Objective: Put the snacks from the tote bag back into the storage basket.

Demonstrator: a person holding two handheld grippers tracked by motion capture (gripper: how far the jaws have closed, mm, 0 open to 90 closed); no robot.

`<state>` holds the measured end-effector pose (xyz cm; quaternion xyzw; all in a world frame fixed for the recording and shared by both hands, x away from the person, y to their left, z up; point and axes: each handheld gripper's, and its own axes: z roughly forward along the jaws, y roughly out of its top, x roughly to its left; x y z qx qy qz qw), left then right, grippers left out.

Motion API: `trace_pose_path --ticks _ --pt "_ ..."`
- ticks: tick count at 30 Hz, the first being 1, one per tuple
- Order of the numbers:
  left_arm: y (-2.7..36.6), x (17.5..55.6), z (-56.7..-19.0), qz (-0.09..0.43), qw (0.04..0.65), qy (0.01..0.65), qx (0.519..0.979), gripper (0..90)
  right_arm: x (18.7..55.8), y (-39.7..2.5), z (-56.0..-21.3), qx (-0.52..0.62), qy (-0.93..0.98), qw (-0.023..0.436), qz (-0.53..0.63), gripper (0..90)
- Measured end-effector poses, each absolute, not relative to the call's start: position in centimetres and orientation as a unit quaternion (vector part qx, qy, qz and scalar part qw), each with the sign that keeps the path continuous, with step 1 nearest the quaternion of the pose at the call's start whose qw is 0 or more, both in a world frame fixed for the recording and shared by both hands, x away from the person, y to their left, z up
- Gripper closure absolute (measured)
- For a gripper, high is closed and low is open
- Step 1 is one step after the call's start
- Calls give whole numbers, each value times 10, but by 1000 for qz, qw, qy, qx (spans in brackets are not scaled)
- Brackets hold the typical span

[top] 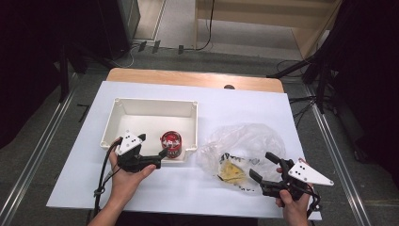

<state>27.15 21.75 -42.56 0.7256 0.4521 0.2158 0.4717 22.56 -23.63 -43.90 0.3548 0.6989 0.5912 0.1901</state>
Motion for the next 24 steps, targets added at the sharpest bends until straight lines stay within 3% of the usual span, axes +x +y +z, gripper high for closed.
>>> trace_pose_path --ticks 24 --pt "264 245 -420 226 474 458 717 44 227 -239 -441 361 698 193 588 151"
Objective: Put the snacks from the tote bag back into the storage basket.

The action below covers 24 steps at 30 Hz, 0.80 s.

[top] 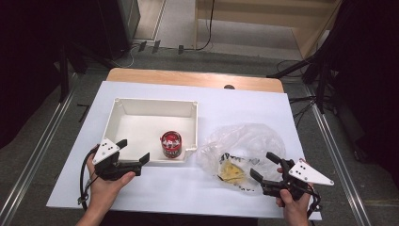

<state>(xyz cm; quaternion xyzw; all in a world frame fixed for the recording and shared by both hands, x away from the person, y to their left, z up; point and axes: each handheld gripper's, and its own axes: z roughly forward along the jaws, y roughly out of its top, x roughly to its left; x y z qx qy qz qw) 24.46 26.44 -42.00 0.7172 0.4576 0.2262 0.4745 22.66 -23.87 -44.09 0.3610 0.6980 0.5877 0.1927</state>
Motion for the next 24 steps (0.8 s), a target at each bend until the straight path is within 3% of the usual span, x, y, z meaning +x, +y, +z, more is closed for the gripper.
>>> trace_pose_path --ticks 24 --pt "308 219 -420 260 471 468 701 44 227 -238 -443 372 697 192 583 149"
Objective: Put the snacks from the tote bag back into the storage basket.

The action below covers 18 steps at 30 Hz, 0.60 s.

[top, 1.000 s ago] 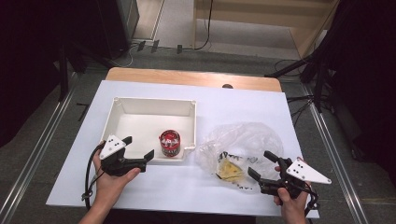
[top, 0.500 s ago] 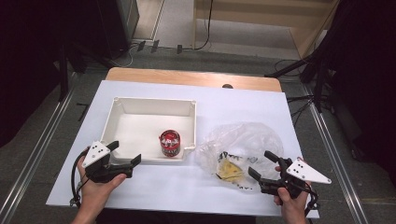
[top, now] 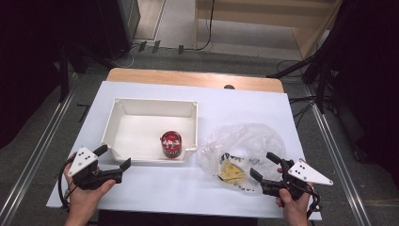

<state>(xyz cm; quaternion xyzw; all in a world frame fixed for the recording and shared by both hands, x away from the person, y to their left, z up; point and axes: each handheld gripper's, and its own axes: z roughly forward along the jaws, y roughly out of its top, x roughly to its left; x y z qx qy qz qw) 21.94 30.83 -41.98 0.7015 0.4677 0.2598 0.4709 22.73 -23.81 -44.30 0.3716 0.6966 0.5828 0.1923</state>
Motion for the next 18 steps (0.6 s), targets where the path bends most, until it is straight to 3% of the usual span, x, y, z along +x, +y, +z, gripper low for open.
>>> trace_pose_path --ticks 18 --pt "339 206 -428 261 470 489 687 44 228 -236 -445 385 697 196 573 143"
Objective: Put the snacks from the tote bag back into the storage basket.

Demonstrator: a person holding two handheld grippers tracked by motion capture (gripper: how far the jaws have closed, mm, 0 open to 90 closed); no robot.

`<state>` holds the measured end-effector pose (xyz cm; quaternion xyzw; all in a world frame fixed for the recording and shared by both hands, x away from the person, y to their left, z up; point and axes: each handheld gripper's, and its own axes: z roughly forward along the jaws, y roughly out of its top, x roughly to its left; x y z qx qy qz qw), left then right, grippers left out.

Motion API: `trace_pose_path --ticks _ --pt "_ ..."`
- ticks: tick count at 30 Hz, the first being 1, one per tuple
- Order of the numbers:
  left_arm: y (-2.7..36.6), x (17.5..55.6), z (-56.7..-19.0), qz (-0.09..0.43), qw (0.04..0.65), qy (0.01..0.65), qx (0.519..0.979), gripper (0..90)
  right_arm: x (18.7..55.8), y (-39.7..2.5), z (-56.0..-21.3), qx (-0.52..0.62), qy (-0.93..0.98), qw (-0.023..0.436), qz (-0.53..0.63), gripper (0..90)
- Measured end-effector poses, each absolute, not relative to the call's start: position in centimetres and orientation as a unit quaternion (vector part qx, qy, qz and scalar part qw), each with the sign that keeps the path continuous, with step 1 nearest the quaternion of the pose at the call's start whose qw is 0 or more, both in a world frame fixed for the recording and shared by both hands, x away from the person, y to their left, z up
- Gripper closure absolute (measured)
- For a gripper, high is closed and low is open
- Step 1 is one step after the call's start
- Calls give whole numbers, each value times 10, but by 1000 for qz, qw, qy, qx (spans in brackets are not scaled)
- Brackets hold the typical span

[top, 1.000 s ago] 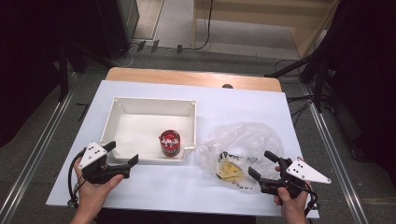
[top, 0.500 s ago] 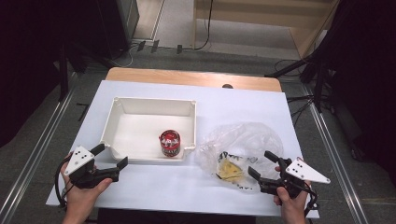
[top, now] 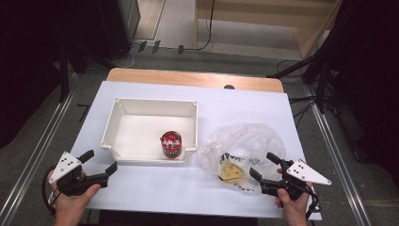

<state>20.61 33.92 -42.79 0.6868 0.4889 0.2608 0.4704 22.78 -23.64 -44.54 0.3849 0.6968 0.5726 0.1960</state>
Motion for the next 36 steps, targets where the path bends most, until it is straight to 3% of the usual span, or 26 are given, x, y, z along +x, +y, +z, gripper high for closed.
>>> trace_pose_path --ticks 36 --pt "335 208 -429 258 471 486 690 45 229 -234 -446 401 692 199 566 142"
